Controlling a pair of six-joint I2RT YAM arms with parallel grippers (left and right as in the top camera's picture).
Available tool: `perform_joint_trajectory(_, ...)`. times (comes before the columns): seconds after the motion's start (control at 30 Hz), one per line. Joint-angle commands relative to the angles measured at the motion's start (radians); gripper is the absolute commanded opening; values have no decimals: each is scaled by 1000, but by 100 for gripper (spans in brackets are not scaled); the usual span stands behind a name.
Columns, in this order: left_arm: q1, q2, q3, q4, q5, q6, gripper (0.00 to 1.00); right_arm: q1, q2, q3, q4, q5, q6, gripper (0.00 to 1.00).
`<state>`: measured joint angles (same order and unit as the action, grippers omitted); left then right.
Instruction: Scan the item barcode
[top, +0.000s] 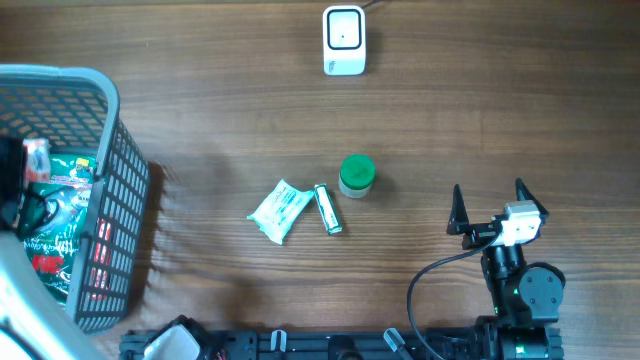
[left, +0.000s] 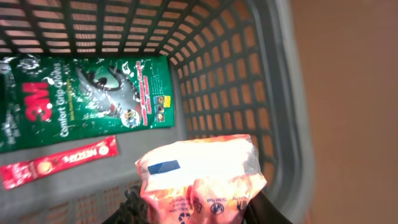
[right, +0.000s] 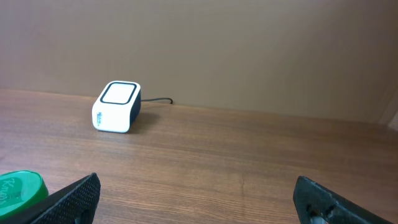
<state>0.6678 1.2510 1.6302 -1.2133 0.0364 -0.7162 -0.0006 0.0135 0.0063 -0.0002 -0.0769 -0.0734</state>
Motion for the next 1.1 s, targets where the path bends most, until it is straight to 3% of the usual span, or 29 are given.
perform_joint_trajectory(0.0,-24,-113,6,-51,126,1,31,4,-6,-1,2,10,-5,100)
perform_joint_trajectory(0.1,-120,-181,6,-88,230,-21,30,4,-6,-1,2,10,-5,99)
perform_joint_trajectory(0.23,-346,-202,6,-93,229,-56,29,4,-6,-1,2,10,-5,100)
perform_joint_trajectory(0.43,-746,-74,6,-93,5,-131,29,4,-6,-1,2,10,-5,100)
perform_joint_trajectory(0.6,-1017,173,6,-11,-107,-192,29,4,-6,-1,2,10,-6,100)
perform_joint_trajectory(0.83,-1092,465,6,82,-165,-399,31,4,-6,-1,2,10,-5,100)
perform_joint_trajectory(1.07,-1128,644,6,114,-161,-582,32,4,-6,-1,2,10,-6,100)
